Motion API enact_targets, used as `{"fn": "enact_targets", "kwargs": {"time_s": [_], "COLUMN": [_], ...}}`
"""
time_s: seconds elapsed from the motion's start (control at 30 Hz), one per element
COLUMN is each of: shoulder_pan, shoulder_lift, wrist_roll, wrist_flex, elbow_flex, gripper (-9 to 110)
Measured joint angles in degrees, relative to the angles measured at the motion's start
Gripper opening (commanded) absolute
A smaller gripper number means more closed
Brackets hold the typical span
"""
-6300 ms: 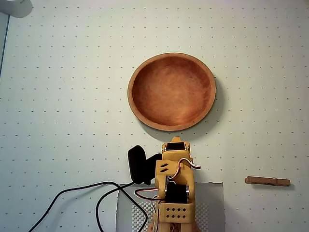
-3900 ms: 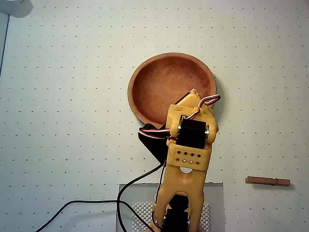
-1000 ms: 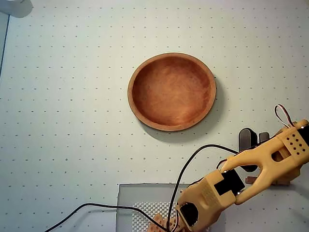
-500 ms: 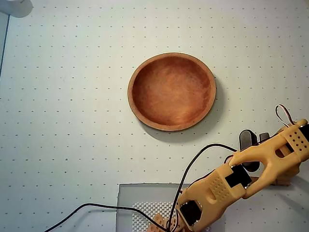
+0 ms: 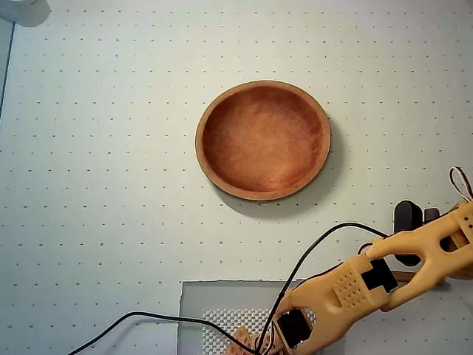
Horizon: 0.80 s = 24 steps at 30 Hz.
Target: Grasp a clothespin and put it in the bowl.
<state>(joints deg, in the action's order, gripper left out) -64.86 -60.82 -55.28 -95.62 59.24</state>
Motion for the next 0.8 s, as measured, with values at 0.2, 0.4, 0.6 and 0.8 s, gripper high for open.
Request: {"fn": "enact_targets", "kwargs": {"time_s": [0.2,0.4,0.6,0.8], "shoulder_pan": [-1.2,-3.0,-4.5,-4.3], "shoulder_lift": [0.0,0.0,3.3,5.4], "wrist_roll": [0.0,0.0,-0.1,-3.5], "wrist_flex": [0.0,0.0,0.0,-1.3], "elbow_flex": [0.0,0.0,-0.1,-0.1], "gripper": [21,21,20,20]}}
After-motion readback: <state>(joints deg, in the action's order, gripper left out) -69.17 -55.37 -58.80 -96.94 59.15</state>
